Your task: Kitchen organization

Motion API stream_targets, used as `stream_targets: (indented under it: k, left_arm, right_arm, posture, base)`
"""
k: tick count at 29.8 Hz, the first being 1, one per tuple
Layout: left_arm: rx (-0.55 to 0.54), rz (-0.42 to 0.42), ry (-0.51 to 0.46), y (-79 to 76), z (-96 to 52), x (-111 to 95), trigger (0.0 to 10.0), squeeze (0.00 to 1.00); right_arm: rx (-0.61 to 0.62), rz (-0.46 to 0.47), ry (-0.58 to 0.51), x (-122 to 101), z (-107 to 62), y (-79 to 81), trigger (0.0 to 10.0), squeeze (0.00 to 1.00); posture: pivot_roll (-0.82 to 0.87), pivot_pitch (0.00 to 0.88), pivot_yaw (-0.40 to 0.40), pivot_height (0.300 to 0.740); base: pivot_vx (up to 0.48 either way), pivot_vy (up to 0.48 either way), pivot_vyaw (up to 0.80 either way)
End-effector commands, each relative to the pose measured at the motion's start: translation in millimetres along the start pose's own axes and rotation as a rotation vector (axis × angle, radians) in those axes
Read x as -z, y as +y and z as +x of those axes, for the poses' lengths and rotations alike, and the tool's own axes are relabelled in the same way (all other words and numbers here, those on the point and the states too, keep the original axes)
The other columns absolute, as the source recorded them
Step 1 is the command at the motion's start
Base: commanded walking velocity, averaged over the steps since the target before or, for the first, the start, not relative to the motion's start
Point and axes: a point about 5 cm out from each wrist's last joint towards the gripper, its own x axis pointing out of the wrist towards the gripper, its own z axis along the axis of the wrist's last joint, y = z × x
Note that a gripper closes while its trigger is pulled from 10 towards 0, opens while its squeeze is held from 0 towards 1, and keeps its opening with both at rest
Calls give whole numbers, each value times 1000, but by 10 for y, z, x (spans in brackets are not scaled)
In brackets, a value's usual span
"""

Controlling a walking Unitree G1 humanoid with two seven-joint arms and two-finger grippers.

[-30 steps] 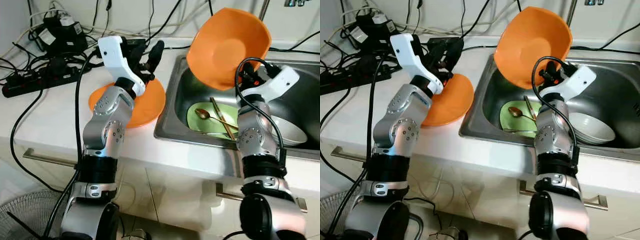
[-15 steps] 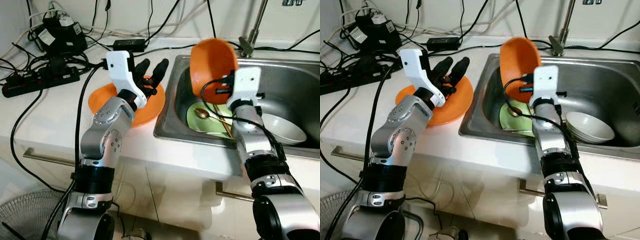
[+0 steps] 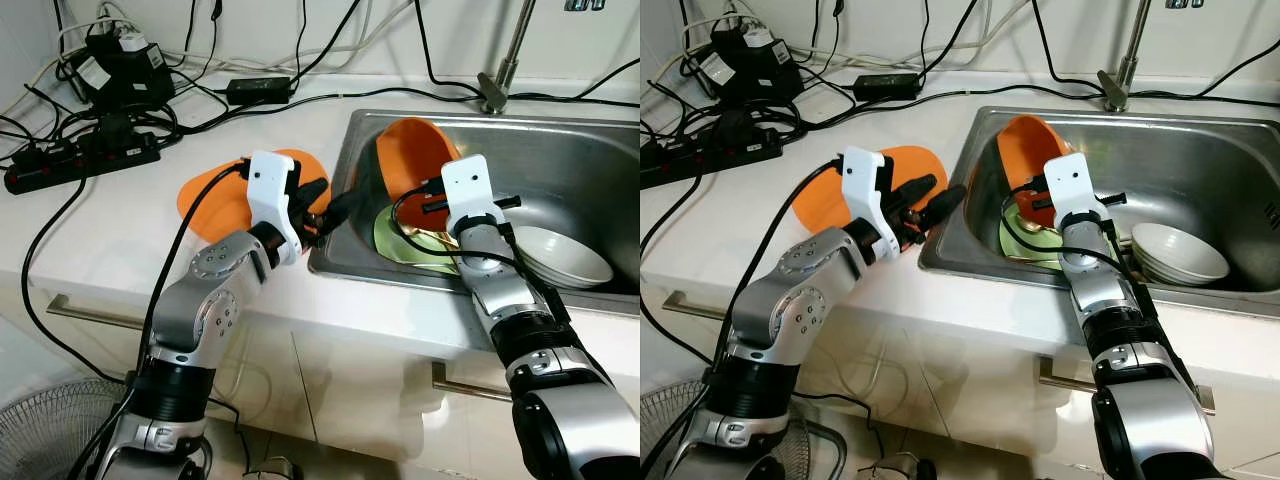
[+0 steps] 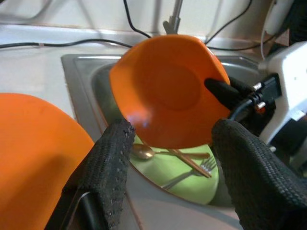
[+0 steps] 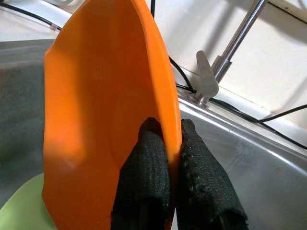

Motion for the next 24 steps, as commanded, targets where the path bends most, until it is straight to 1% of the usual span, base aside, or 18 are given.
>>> stream_targets:
  k: [1, 2, 4, 6, 15, 16, 17, 18, 19, 24]
  left_arm:
    - [14, 20, 4, -17, -29, -27, 10000, 0]
    - [7, 25, 19, -16, -28, -7, 10000, 0]
    - [4, 27, 25, -15, -26, 2, 10000, 0]
    - [6, 28, 34, -31, -26, 16, 10000, 0]
    - [-2, 25, 38, -31, -33, 13, 10000, 0]
    - [-4, 25, 39, -29, -37, 14, 10000, 0]
    - [-5, 24, 40, -26, -41, 15, 10000, 0]
    - [-5, 24, 40, -26, -41, 15, 10000, 0]
    - [-7, 23, 40, -22, -48, 14, 10000, 0]
    - [-10, 22, 42, -16, -52, 13, 10000, 0]
  right_arm:
    - [-16, -19, -7, -45, 25, 32, 10000, 0]
    - [-39, -25, 10, -11, 12, 72, 10000, 0]
    - [-48, -27, 16, 1, 6, 87, 10000, 0]
    - [-83, -33, 36, 48, -19, 147, 10000, 0]
    - [-122, -41, 52, 76, -33, 207, 10000, 0]
    - [-128, -43, 55, 79, -35, 217, 10000, 39]
    - [-134, -44, 57, 80, -36, 227, 10000, 800]
    - [-134, -44, 57, 80, -36, 227, 10000, 800]
    - [-149, -46, 59, 80, -39, 249, 10000, 1000]
    - [-165, -46, 56, 73, -44, 277, 10000, 1000]
  posture:
    - [141, 13, 101, 740]
    - [141, 14, 101, 740]
    - [141, 14, 101, 740]
    - [142, 20, 100, 740]
    - [144, 26, 98, 740]
    - [147, 28, 98, 740]
    - [148, 28, 98, 740]
    - [148, 28, 98, 740]
    - [148, 27, 98, 740]
    - [148, 26, 99, 740]
  base:
    - [0, 0, 0]
    - [0, 0, 0]
    - [0, 0, 0]
    - [0, 0, 0]
    - [0, 0, 0]
    - [0, 0, 0]
    - [0, 0, 0]
    - [0, 0, 0]
    - [0, 0, 0]
    - [0, 0, 0]
